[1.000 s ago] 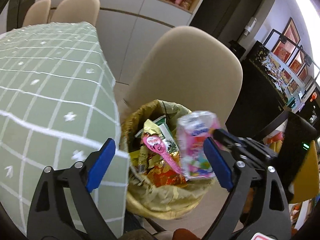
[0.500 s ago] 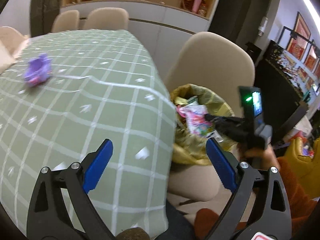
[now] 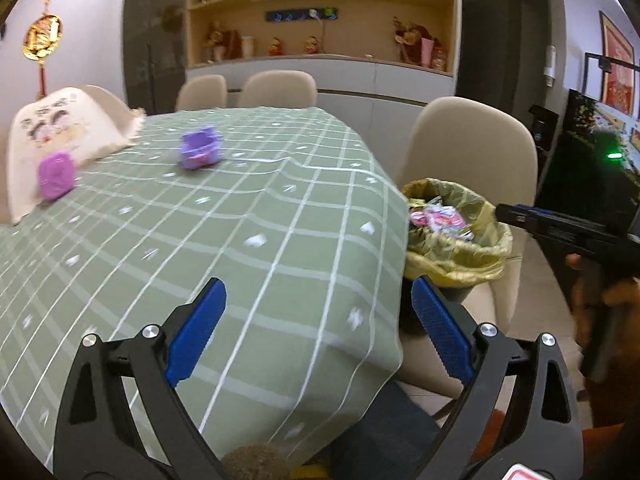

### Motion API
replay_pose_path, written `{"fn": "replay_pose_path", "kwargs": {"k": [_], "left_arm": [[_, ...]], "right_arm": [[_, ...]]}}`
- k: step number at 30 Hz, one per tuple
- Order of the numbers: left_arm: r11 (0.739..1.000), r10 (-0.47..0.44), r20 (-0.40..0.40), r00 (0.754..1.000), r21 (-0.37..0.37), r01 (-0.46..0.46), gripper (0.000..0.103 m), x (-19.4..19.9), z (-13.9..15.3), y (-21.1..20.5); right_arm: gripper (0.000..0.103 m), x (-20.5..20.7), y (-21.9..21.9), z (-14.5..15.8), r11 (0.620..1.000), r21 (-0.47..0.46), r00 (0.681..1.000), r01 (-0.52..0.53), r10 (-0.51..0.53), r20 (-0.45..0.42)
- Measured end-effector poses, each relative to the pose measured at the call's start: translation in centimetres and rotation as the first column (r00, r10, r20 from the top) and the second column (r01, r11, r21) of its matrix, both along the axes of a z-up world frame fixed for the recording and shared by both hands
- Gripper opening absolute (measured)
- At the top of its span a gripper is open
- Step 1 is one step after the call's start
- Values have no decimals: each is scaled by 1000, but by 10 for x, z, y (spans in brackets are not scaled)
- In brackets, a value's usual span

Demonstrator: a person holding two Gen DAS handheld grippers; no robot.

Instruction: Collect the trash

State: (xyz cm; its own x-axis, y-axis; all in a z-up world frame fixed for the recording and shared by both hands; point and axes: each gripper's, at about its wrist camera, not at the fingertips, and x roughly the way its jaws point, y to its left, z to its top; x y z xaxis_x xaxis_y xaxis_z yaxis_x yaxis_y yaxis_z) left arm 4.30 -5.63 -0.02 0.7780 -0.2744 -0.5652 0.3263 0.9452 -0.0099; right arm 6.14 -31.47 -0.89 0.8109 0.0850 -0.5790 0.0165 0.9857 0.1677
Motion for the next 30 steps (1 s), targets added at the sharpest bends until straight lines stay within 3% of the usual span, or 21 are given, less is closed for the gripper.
{"fn": "replay_pose_path", "kwargs": {"k": [5,10,18,30], "left_arm": [[999,53,22,998,-8,-53,89,-32,2,21],[991,132,68,989,-16,-131,89,-64,7,38],[981,192,147,970,-16,-192,89,-108,12,50],[977,215,144,966,-33,-212,89,-109,15,59]], "right_arm": [[48,-50,61,2,997,-11,997,-78,79,27],[48,-96,108,3,990,-95,990,-108,116,82],[48,-128,122,12,987,-130,984,-97,115,138],[48,-133,121,12,989,-121,983,-88,106,153]]}}
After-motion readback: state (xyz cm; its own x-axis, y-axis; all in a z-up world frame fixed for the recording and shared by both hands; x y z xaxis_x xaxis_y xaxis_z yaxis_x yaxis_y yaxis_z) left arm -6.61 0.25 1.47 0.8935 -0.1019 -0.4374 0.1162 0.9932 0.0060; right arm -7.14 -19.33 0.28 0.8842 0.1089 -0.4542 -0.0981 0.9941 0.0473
